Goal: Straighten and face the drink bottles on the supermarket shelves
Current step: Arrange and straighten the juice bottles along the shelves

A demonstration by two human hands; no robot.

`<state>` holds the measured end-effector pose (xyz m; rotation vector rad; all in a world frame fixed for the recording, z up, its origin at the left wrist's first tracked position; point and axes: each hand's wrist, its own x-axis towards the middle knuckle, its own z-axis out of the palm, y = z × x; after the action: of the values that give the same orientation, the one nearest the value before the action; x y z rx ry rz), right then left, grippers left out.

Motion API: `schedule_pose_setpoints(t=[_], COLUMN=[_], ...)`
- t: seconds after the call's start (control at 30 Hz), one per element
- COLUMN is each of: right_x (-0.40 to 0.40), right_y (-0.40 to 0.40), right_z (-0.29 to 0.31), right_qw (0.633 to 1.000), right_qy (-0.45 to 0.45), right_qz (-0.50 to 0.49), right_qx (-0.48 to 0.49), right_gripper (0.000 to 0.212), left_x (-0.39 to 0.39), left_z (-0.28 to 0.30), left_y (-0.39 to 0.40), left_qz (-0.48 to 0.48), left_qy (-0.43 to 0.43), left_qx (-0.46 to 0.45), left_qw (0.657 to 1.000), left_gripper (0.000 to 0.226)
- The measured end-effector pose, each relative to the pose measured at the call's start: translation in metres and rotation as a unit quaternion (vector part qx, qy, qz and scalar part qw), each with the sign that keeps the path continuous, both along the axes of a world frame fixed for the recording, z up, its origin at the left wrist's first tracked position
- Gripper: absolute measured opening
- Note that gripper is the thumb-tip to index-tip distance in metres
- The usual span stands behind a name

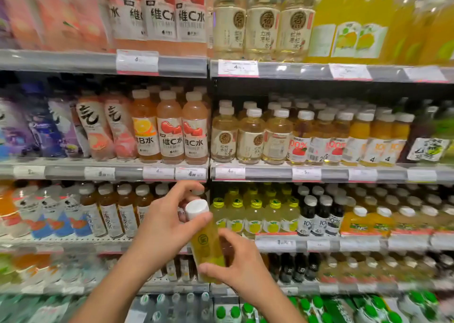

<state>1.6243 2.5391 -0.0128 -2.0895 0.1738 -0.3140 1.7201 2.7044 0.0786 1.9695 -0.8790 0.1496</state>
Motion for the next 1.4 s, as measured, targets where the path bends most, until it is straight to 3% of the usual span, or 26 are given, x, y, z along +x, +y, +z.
schedule_pose_setpoints(t=[0.33, 0.43, 0.5, 0.67, 0.87, 0.93, 1.1, 1.4], right_x=[-0.091, -0.11, -0.122, -0.145, -0.148, -0.147, -0.147, -0.142], right_y=[-0.145, -0.188, -0.215, -0.27, -0.323, -0.338, -0.37, -0.406], right_z=[0.0, -0.001, 0.008, 0.06, 0.135, 0.159, 0.208, 0.282], right_qw=[0.999, 0.997, 0.995, 0.99, 0.971, 0.959, 0.942, 0.912], right_qy=[-0.027, -0.027, -0.034, -0.067, -0.141, -0.173, -0.2, -0.26], right_qz=[-0.047, -0.076, -0.091, -0.124, -0.187, -0.215, -0.25, -0.287], right_qx=[-0.01, -0.021, -0.021, -0.011, -0.052, -0.073, -0.096, -0.131], right_gripper=[0.064, 0.077, 0.07, 0.047, 0.05, 0.06, 0.054, 0.051], left_x=[-0.092, -0.107, -0.113, -0.112, -0.114, -0.114, -0.103, -0.085], left_z=[0.017, 0.027, 0.037, 0.087, 0.156, 0.173, 0.194, 0.171], left_y=[-0.146, -0.185, -0.205, -0.254, -0.32, -0.34, -0.38, -0.403], left_qz=[-0.056, -0.062, -0.053, -0.03, 0.011, 0.023, 0.06, 0.114], left_qy=[-0.009, -0.036, -0.067, -0.236, -0.368, -0.385, -0.401, -0.441], left_qx=[-0.004, -0.012, 0.002, 0.06, 0.106, 0.11, 0.15, 0.144], left_qw=[0.998, 0.997, 0.996, 0.97, 0.924, 0.916, 0.902, 0.879], left_gripper=[0.037, 0.039, 0.043, 0.042, 0.053, 0.054, 0.055, 0.048])
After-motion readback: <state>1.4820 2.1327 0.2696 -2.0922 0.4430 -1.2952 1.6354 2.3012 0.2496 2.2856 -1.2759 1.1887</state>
